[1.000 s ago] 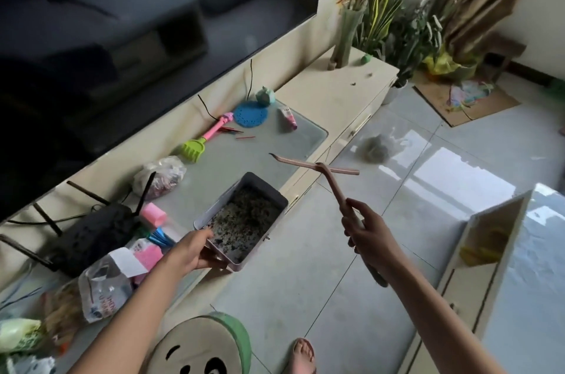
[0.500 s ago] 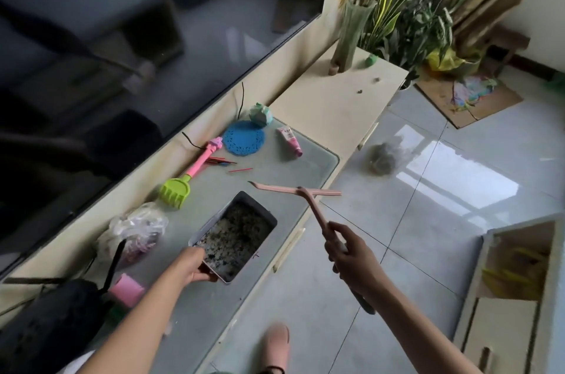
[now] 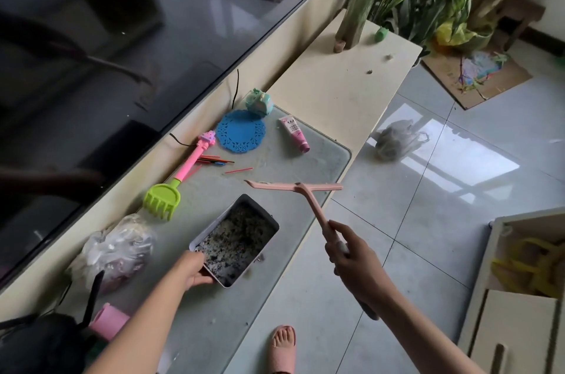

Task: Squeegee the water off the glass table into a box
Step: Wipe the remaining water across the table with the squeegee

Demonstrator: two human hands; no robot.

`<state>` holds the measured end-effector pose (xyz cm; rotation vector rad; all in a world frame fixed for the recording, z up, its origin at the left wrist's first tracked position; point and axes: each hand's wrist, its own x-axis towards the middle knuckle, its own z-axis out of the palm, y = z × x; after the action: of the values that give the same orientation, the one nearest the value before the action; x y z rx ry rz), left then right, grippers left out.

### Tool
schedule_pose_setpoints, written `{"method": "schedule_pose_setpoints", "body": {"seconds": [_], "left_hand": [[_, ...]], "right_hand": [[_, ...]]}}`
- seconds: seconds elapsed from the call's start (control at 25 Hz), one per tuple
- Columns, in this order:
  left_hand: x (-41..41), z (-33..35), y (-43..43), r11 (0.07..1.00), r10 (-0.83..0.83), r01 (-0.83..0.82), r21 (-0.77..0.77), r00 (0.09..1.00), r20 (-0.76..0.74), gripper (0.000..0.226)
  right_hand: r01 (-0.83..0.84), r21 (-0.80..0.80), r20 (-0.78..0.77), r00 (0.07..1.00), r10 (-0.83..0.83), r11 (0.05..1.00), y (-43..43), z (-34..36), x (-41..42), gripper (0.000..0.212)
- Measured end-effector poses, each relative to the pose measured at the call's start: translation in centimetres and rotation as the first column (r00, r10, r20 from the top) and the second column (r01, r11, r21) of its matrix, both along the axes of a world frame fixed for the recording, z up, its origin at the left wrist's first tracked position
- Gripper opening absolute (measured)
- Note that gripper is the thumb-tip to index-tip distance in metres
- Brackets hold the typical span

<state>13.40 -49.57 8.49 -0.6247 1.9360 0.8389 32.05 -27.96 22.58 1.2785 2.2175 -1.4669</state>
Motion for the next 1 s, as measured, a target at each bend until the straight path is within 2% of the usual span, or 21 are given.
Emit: {"method": "schedule_pose_setpoints", "body": {"seconds": [0.16,0.24,0.36,0.4,0.48,0.56,0.68,0.8,0.88,1.0], "left_hand": [[0.2,-1.7,-0.4,0.997,-0.061,0.060,-0.052,0.998,-0.014,0.037],[0.5,-1.9,-0.6,0.998,-0.041,0.042,-0.038,0.999,0.011,0.040],[0.8,-0.1,0.0,0.997,-0.038,0.043,-0.066,0.996,0.081,0.043],[1.0,0.8,0.2,0.994,-0.068,0.073,-0.087,0.996,0.064,0.048],[1.2,3.4,1.1,0.948,-0.266,0.245,-0.205,0.961,-0.079,0.064],[1.7,6.7,2.7,0.853,-0.496,0.428,-0.298,0.843,-0.209,0.066],[3.7,11.8,6.8,0.787,-0.612,0.583,-0.202,0.695,-0.378,0.045],[6.3,16.1,12.3,0.724,-0.607,0.687,0.062,0.677,-0.416,0.037],[8.9,18.5,16.5,0.614,-0.661,0.761,0.208,0.640,-0.391,0.041],[13.1,21.6,22.9,0.426,-0.731,0.860,0.279,0.509,-0.454,0.036]], "right_hand": [[-0.010,-0.004,0.017,1.000,0.010,1.000,0.2,-0.4,-0.2,0.033],[0.002,-0.004,0.005,1.000,-0.002,1.000,0.2,-0.2,-0.3,0.033],[0.020,0.003,-0.020,1.000,-0.020,1.000,0.2,0.7,0.1,0.032],[0.029,0.012,-0.028,0.999,-0.029,0.999,0.3,1.4,0.5,0.033],[0.062,0.033,-0.042,0.997,-0.061,0.998,0.6,3.5,2.0,0.035],[0.084,0.049,-0.055,0.995,-0.081,0.995,1.0,5.4,3.7,0.035],[0.185,0.071,-0.095,0.979,-0.178,0.980,2.7,9.0,7.6,0.030],[0.251,0.134,-0.102,0.966,-0.239,0.959,4.6,11.4,11.0,0.029],[0.283,0.201,-0.114,0.958,-0.264,0.938,6.1,12.7,13.5,0.033],[0.310,0.290,-0.131,0.950,-0.283,0.905,8.4,14.8,17.5,0.037]]}}
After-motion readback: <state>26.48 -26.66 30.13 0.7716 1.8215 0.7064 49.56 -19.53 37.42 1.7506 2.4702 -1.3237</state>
